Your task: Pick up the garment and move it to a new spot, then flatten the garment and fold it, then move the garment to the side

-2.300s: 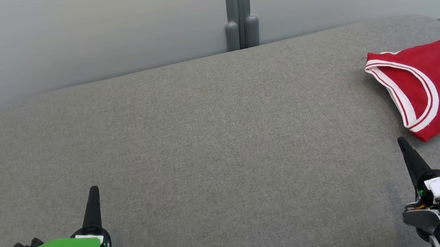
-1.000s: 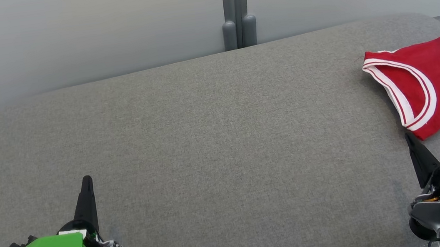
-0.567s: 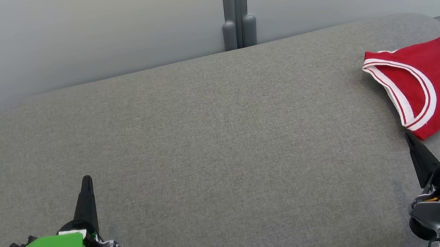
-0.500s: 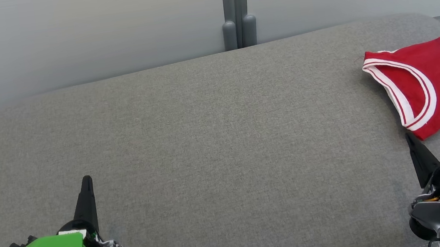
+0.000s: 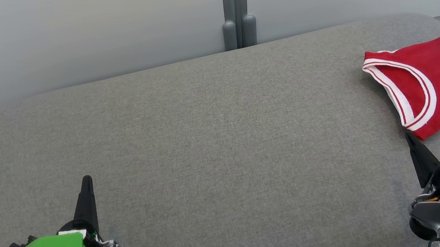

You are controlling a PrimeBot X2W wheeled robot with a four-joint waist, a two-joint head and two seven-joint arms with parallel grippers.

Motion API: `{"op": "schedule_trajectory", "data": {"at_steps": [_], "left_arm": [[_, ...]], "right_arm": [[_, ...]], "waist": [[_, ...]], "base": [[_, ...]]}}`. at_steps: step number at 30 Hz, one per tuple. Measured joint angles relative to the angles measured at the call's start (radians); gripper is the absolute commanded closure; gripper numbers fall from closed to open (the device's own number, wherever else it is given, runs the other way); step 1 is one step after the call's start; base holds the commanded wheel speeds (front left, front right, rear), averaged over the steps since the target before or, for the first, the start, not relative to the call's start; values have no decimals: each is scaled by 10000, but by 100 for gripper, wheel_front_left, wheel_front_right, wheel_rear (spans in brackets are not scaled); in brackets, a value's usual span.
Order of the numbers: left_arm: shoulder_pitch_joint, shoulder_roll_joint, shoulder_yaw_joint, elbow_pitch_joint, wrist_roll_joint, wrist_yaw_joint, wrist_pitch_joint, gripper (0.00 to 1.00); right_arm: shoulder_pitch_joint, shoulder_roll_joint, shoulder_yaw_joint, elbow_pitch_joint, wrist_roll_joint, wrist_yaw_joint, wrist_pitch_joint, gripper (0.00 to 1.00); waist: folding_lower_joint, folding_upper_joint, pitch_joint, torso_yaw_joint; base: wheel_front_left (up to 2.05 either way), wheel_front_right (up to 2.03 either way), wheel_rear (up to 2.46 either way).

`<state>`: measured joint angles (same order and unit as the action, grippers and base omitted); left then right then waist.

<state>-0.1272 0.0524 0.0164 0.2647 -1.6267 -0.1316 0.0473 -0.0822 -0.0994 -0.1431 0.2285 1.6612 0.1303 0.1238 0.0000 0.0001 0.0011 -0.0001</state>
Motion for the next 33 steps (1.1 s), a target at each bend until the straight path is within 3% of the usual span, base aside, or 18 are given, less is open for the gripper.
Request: {"op": "schedule_trajectory", "data": {"at_steps": [33], "left_arm": [[-1,-6,21,0,4,0,17,100]], "right_arm": [[-15,84,-88,10,-73,0,82,100]], "waist": [[0,0,0,0]], "base": [[0,0,0]]}}
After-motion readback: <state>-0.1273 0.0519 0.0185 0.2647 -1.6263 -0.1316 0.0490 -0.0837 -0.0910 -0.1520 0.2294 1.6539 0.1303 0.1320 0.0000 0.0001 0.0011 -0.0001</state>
